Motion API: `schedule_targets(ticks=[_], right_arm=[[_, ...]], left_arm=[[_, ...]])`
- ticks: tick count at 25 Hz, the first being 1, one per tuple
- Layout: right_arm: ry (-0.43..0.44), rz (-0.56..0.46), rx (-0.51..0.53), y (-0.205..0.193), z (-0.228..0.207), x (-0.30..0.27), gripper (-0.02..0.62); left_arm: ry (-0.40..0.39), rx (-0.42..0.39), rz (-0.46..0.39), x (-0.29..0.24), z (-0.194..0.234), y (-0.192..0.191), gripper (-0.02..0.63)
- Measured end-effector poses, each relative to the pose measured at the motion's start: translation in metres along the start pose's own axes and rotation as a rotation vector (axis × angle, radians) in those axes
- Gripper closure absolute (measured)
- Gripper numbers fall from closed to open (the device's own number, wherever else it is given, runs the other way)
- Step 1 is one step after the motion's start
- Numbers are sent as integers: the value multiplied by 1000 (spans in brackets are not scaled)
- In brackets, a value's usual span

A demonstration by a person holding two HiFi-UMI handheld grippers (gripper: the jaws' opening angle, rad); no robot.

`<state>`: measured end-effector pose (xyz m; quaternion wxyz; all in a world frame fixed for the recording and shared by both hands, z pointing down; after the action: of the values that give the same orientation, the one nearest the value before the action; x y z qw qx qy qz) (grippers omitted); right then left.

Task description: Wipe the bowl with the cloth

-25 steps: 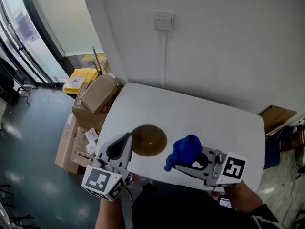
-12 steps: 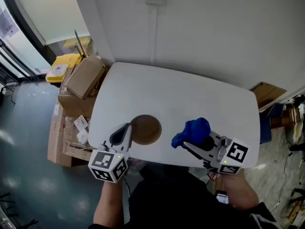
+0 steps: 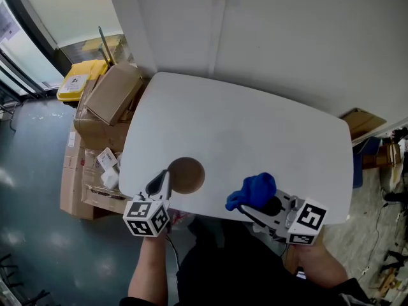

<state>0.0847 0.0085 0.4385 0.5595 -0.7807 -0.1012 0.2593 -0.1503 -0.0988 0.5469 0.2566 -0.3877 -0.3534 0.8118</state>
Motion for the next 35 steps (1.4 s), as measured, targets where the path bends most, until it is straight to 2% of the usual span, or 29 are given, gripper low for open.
schedule_targets(ticks=[4,14,19,24,33,34,35], right_arm=[[8,38,-18,-12,-2,-17,552],[28,79,-32,-22,-11,-40,552],[31,84,-28,-20,-9,-43,552],[20,98,-27,-20,-8,-46,552],[-16,104,-15,-16,-7,-41,552],[-18,105,-15,-16,-7,-40,552],[-20,106,-15,-16,-7,-39,552]], left_arm=[[28,35,8,-14,28,-18,592],[85,59,58,-37,51,-52,591],[108,72,63,-44,57,-54,591],[108,39,78,-53,62,-56,591],[137,45,78,-56,72,-63,591],[135,40,73,-56,71,-62,587],[130,39,70,-56,70,-61,555]])
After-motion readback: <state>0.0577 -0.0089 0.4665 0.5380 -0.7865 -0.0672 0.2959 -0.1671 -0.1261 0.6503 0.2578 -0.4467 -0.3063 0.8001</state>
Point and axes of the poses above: the fingertips, and each gripper's own axes: x backward along the fingers, z to its left, y out of its top, the point moved 5 cm from there along x, backward along the fingers, and after that the axes turned 8 degrees about x, right-handed, at the moved point
